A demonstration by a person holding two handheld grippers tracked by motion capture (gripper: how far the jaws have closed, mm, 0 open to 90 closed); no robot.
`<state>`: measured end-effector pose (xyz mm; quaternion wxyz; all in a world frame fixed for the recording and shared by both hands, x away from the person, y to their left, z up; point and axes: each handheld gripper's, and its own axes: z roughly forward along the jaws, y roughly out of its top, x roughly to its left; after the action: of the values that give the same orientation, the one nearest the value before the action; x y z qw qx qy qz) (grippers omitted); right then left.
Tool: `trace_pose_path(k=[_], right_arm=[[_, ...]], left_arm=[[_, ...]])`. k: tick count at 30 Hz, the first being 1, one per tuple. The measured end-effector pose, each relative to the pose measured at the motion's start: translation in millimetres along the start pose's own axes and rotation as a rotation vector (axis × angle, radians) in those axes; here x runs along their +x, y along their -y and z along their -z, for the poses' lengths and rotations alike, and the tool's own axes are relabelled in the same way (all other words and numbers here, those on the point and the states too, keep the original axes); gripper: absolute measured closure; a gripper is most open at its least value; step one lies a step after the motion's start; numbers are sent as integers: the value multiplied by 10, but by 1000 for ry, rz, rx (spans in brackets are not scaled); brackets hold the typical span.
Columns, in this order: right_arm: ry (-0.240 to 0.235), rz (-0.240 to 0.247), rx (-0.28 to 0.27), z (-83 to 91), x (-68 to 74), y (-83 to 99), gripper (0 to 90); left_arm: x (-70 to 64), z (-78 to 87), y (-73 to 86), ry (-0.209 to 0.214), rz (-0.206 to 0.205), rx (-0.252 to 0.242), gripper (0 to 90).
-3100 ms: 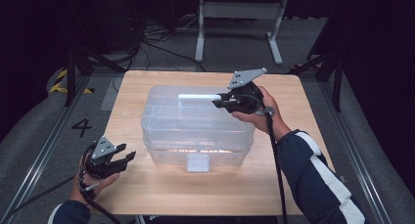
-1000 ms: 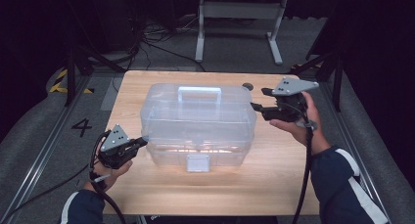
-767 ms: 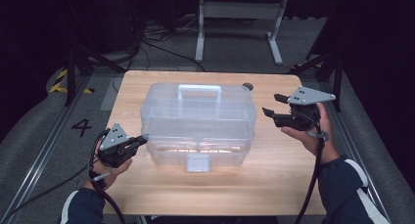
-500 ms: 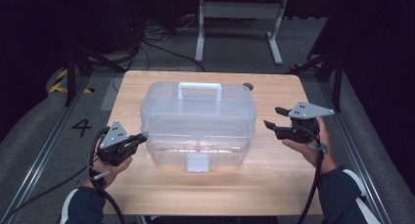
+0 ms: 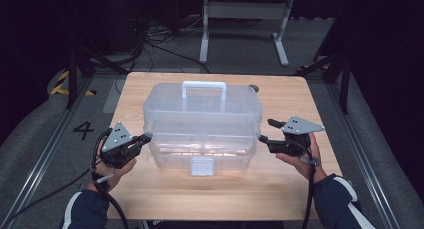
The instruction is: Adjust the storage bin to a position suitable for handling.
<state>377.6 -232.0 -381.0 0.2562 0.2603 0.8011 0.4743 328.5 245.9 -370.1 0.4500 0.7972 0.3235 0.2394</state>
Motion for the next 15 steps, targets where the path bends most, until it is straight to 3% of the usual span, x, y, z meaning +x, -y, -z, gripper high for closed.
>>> trace_pose_path(k=[6,11,15], right_arm=[[19,27,-39,-44,60,-35,393],[50,35,-82,-26,71,-53,418],[63,34,-124,-16,82,-86,492]], left_arm=[[4,7,11,1,5,-5,900],[22,45,44,-26,0,1,899],[56,92,122,-43,11,11,890]])
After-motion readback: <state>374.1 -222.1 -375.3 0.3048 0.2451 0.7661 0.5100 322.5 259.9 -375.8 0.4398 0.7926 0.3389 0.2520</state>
